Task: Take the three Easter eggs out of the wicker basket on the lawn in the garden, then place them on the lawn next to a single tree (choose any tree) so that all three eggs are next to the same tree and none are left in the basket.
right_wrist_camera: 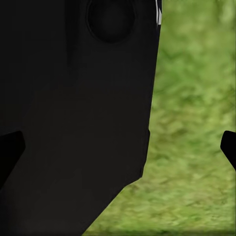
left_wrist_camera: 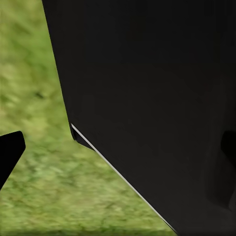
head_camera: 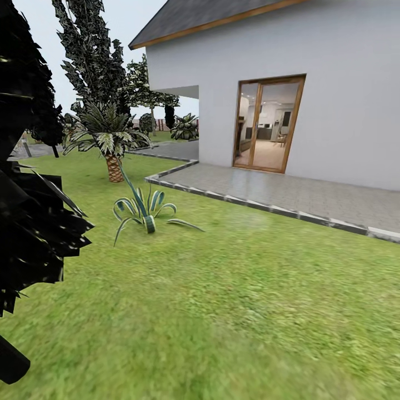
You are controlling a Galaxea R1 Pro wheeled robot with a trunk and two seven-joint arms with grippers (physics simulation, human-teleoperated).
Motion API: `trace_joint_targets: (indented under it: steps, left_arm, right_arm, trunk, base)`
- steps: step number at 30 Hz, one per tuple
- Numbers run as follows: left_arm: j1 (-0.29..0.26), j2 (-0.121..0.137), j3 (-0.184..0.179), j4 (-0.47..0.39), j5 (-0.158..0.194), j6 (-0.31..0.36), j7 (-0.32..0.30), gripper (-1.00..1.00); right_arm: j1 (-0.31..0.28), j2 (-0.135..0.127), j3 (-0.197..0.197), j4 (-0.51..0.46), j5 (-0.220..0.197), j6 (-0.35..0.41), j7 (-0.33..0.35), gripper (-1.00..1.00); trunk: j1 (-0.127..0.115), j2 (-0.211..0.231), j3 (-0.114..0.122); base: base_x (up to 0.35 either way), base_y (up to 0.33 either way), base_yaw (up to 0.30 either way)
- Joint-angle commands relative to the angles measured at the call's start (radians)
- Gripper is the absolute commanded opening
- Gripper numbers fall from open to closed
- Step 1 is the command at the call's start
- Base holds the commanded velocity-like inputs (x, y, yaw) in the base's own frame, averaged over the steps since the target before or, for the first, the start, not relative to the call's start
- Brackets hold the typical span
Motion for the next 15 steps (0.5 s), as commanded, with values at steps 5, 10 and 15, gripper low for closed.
trace_joint_targets:
  steps: [5, 10, 15]
  left_arm:
    - [0.0, 0.0, 0.001, -0.001, -0.009, 0.0, 0.0, 1.0]
    - [0.0, 0.0, 0.001, -0.001, -0.009, 0.0, 0.0, 1.0]
    - [0.0, 0.0, 0.001, -0.001, -0.009, 0.0, 0.0, 1.0]
  right_arm:
    - [-0.001, 0.0, 0.004, 0.002, 0.001, 0.0, 0.0, 1.0]
    - [-0.001, 0.0, 0.004, 0.002, 0.001, 0.0, 0.0, 1.0]
    - [-0.001, 0.0, 0.004, 0.002, 0.001, 0.001, 0.0, 1.0]
  trunk:
    - [0.0, 0.0, -0.001]
    - [0.0, 0.0, -0.001]
    - [0.0, 0.0, -0.001]
  base:
    - [0.0, 0.0, 0.0]
    - [0.0, 0.0, 0.0]
    - [0.0, 0.0, 0.0]
